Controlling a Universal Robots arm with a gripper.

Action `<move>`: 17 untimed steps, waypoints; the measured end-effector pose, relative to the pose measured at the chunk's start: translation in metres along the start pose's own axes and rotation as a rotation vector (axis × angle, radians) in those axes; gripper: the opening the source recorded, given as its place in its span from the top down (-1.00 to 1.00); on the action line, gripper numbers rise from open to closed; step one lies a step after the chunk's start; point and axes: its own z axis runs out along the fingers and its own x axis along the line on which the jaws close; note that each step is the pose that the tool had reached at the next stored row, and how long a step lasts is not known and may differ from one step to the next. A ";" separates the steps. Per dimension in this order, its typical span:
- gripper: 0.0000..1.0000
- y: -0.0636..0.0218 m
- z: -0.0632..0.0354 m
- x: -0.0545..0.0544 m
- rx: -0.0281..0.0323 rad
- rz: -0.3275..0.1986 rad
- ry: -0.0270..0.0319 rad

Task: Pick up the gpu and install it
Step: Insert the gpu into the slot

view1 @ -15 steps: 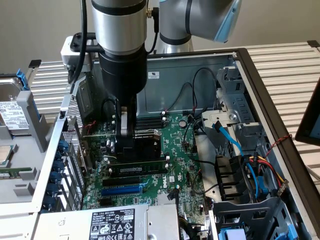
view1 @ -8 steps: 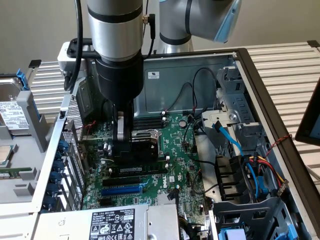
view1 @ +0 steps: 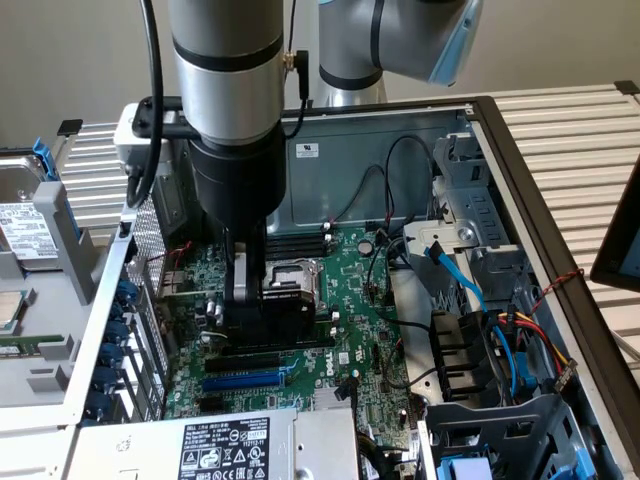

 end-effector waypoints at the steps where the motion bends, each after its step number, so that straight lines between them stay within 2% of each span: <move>1: 0.46 -0.0001 0.0005 0.002 -0.0001 0.000 -0.0014; 6: 0.46 0.0002 0.0056 0.003 -0.0001 0.000 -0.0035; 15: 0.46 0.0036 0.0096 0.003 -0.0003 0.000 -0.0033; 17: 0.46 0.0038 0.0100 0.000 0.0001 -0.001 0.0014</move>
